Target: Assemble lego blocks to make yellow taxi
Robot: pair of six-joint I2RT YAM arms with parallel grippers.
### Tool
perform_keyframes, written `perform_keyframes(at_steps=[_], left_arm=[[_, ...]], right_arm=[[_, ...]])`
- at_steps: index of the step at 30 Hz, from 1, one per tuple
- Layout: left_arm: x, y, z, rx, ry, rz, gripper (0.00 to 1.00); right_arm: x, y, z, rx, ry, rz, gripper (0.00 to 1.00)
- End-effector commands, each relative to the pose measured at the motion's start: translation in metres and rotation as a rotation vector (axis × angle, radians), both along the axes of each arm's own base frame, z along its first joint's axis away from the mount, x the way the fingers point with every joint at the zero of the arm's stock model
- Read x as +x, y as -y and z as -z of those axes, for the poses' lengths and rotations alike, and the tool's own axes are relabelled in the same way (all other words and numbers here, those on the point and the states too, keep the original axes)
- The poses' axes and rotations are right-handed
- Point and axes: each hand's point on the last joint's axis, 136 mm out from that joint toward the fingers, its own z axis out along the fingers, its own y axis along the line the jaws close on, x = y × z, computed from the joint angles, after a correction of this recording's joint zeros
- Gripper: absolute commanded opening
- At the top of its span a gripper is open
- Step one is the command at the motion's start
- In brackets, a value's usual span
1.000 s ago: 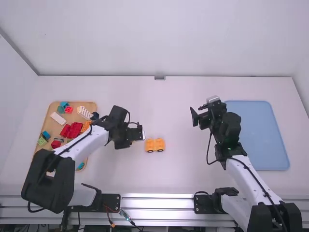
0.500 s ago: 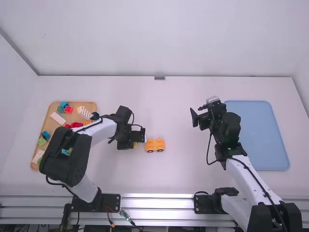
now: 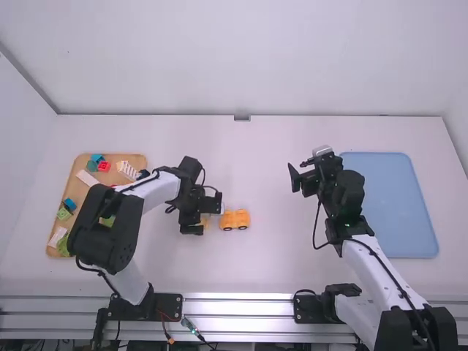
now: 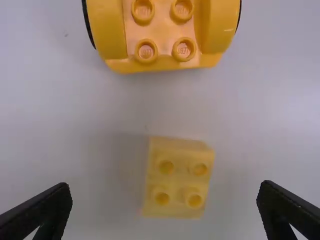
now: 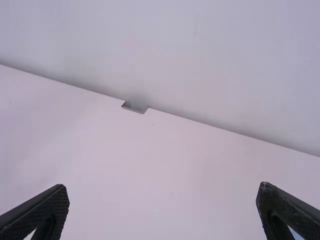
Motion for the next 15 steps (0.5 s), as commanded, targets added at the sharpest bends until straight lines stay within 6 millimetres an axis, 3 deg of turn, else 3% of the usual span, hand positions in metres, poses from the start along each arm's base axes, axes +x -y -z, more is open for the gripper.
perform_keyframes(at_steps=[1,9,12,15], left_arm=[[0.004,0.003,-0.005,-0.010,0.010,0.014,0.99],[0.003,-0.007,-0.003,0.044,0.018,0.046,0.99],[-0.016,0.009,-0.014,-0.148,-0.002,0.246,0.99],[-0.017,0.013,-0.024,-0.314,0.018,0.267,0.99]], right_arm=[[0.006,-0.002,-0.014,0.008,0.030,-0.006,0.99],[0.006,-0.003,-0.016,0.009,0.037,-0.007,0.99],[0.006,-0.002,-0.015,0.008,0.033,-0.007,0.99],[0.005,-0.003,-0.014,0.009,0.028,-0.011,0.99]])
